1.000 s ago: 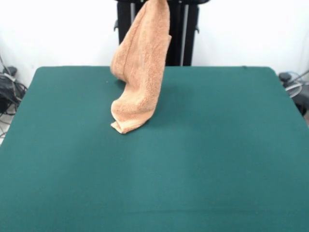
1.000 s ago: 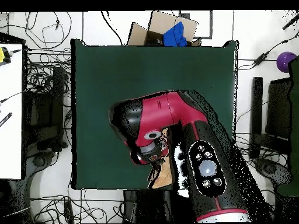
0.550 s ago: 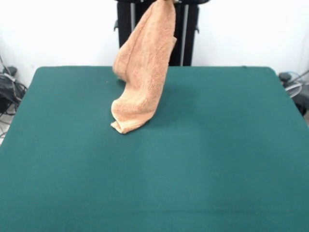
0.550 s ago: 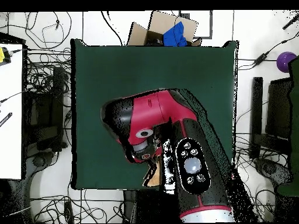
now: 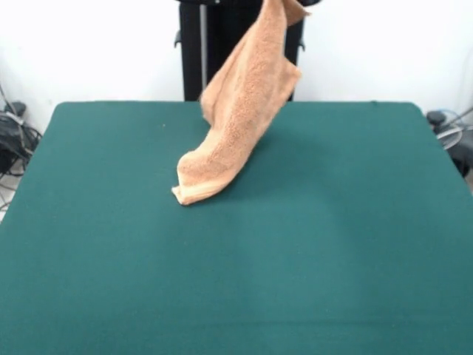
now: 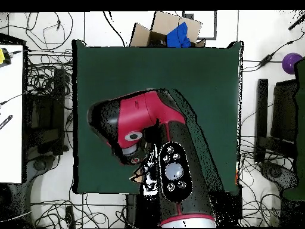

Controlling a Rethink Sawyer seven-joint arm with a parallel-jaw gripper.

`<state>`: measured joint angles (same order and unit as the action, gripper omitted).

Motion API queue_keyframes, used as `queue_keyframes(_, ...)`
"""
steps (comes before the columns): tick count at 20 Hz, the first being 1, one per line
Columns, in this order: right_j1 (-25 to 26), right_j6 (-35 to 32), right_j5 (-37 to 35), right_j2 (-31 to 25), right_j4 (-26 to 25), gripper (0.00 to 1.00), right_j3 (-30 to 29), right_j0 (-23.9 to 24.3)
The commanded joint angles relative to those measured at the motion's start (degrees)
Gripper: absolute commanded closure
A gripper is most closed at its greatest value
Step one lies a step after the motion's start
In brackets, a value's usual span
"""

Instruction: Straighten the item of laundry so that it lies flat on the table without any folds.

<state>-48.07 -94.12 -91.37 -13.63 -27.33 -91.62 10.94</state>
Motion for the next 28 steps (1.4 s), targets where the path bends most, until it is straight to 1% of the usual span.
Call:
queue_keyframes(1,1.4,-18.8,-2.9,4.3,2.3,1.0,3.2,-2.9)
queue_keyframes(8,4.2,-21.2,-2.1,4.5,3.0,1.0,6.6,-4.6)
queue_keyframes(13,5.2,-22.4,-3.2,5.7,4.6,1.0,8.7,-6.5)
queue_keyframes(18,8.1,-25.5,-4.7,6.7,5.9,1.0,12.9,-8.7)
queue_keyframes(22,9.5,-26.9,-4.0,7.3,6.8,1.0,14.1,-9.7)
queue_keyframes(26,9.7,-27.5,-3.2,8.6,7.7,1.0,13.6,-10.5)
queue_keyframes(27,9.9,-27.3,-3.9,9.5,8.5,0.0,13.5,-11.0)
queue_keyframes(28,9.8,-27.2,-3.0,9.6,8.1,0.0,13.5,-11.1)
